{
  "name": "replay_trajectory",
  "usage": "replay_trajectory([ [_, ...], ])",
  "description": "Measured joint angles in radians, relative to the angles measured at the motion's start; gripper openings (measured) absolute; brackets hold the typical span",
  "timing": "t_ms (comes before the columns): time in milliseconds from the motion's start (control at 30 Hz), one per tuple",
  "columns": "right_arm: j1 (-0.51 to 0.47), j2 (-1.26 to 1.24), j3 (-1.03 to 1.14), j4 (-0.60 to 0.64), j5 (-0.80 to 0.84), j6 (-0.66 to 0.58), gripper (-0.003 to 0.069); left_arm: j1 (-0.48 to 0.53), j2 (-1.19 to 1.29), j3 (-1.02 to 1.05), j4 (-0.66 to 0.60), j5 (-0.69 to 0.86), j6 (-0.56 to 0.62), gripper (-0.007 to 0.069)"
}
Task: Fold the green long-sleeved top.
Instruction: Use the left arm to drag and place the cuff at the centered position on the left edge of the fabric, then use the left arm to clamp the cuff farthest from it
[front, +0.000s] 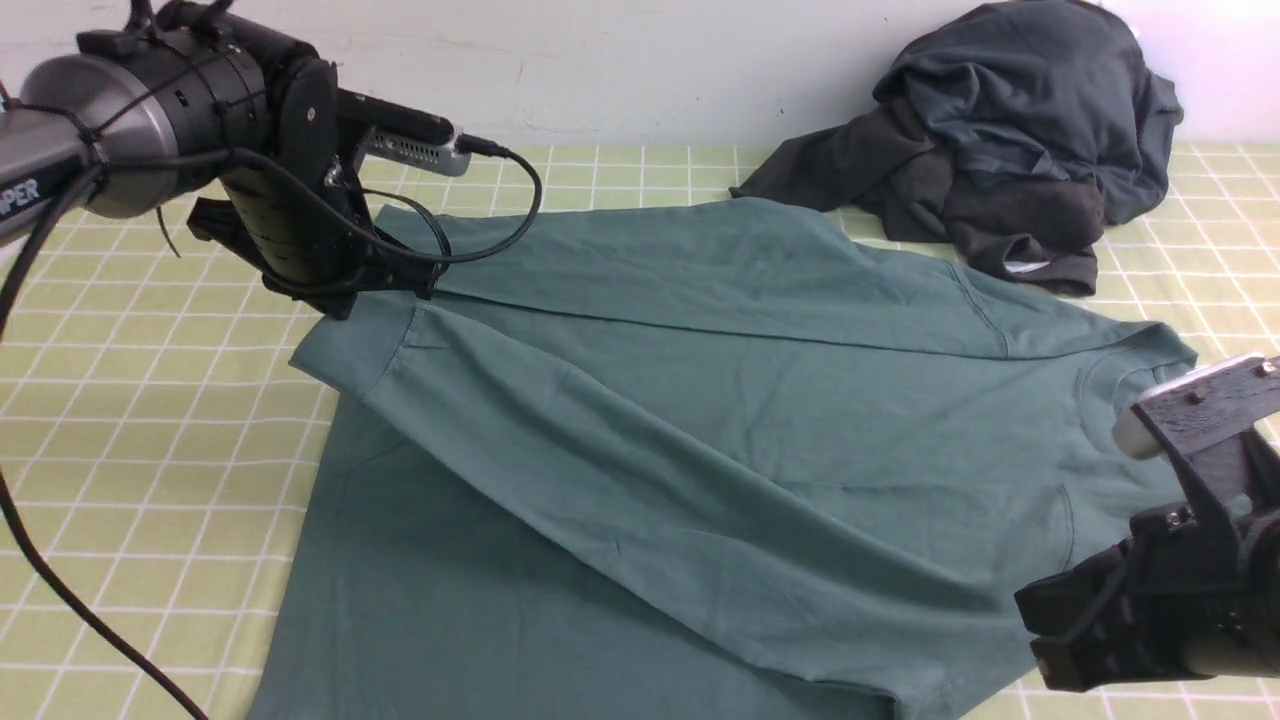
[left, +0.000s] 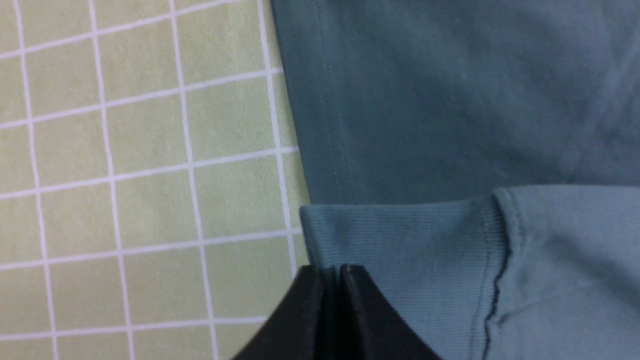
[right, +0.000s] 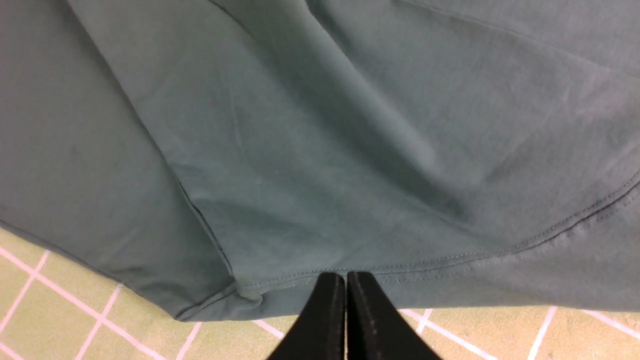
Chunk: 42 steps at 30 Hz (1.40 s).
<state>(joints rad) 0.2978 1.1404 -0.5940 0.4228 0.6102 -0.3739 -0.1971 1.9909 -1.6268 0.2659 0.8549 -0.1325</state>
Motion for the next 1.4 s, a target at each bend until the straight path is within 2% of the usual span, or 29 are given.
replay_trajectory([
  [133,0.0,0.0,0.0,0.0,-0.007,0.0,-0.0002,0.01,0.048,-0.035,0.06,-0.02,0.002,0.0104],
  [233,0.0,0.0,0.0,0.0,-0.012,0.0,-0.0002,0.025,0.093,-0.109,0.059,0.003,0.003,0.0181],
  [300,0.0,0.0,0.0,0.0,-0.012,0.0,-0.0002,0.044,0.138,-0.199,0.011,0.053,0.01,0.0237],
  [333,0.0,0.0,0.0,0.0,-0.013,0.0,-0.0002,0.044,0.144,-0.208,0.011,0.059,0.011,0.0237],
  [400,0.0,0.0,0.0,0.002,-0.014,0.0,-0.0002,0.076,0.222,-0.333,-0.076,0.107,0.034,0.0295],
  [600,0.0,0.0,0.0,0.037,-0.016,0.0,-0.0001,0.151,0.409,-0.613,-0.206,0.12,0.0,0.042],
  [800,0.0,0.0,0.0,0.048,-0.033,0.0,-0.0001,0.184,0.515,-0.73,-0.233,0.076,-0.06,0.045],
  [933,0.0,0.0,0.0,0.049,-0.059,0.0,-0.0001,0.186,0.562,-0.736,-0.302,0.009,-0.041,0.0414],
  [1000,0.0,0.0,0.0,0.052,-0.075,0.0,-0.0001,0.185,0.585,-0.736,-0.365,-0.049,-0.01,0.0335],
  [1033,0.0,0.0,0.0,0.052,-0.074,0.0,-0.0001,0.185,0.586,-0.736,-0.369,-0.049,-0.008,0.0328],
  [1100,0.0,0.0,0.0,0.052,-0.083,0.0,-0.0001,0.183,0.599,-0.736,-0.391,-0.087,0.016,0.0225],
  [1133,0.0,0.0,0.0,0.052,-0.083,0.0,-0.0001,0.183,0.598,-0.736,-0.391,-0.089,0.016,0.0216],
  [1200,0.0,0.0,0.0,0.055,-0.085,0.0,-0.0001,0.183,0.602,-0.736,-0.392,-0.096,0.029,0.0104],
  [1267,0.0,0.0,0.0,0.055,-0.086,0.0,-0.0001,0.183,0.601,-0.736,-0.392,-0.094,0.034,0.0036],
  [1400,0.0,0.0,0.0,0.055,-0.087,0.0,-0.0001,0.179,0.577,-0.736,-0.386,-0.056,0.038,0.0004],
])
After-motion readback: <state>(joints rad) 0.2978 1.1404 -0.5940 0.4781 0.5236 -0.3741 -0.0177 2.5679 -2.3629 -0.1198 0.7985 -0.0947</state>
